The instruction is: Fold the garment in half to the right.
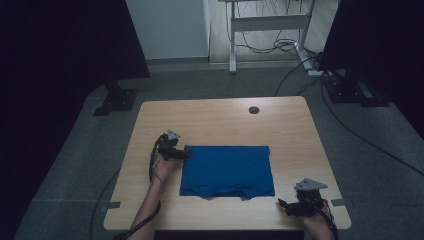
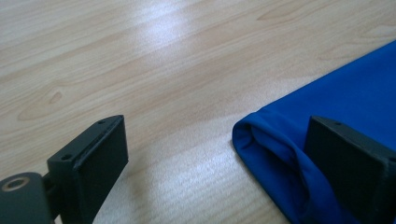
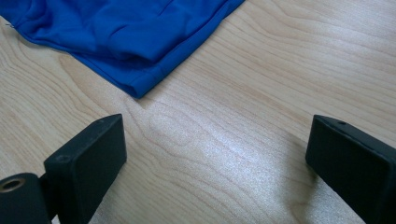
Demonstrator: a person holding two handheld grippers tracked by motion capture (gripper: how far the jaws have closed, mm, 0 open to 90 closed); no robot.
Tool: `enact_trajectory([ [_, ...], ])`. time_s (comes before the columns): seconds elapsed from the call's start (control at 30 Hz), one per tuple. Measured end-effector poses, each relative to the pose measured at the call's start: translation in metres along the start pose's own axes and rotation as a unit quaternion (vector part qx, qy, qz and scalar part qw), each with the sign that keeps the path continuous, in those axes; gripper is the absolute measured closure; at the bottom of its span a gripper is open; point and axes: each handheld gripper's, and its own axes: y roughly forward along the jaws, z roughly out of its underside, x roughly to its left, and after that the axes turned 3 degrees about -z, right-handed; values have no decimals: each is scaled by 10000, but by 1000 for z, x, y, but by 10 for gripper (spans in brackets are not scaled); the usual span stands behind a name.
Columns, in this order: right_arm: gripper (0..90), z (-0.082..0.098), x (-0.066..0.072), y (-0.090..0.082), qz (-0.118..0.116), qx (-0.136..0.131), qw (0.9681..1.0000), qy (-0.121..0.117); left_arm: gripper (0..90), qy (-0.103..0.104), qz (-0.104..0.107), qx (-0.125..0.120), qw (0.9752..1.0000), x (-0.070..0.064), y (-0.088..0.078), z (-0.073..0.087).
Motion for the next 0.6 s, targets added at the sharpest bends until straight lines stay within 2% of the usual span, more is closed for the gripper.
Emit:
enact_trajectory([
  [0.1,48,0,0,0,-5,1,10000,3,73,53,45,36,10000,-2,-5,3],
  [0.2,46,0,0,0,-9,2,10000,2,73,-7,167,8,9999,-3,-9,9],
  [0.23,44,0,0,0,-15,4,10000,-2,73,-106,271,-16,9996,-3,-12,14],
  [0.3,42,0,0,0,-21,7,10000,-3,77,-177,345,-4,9992,-4,-15,17],
  [0.53,36,0,0,0,-72,13,10000,-14,83,-123,551,18,9984,-9,-21,23],
  [0.6,46,0,-1,-1,-161,-36,9999,45,85,-129,554,18,9984,-9,-21,23],
])
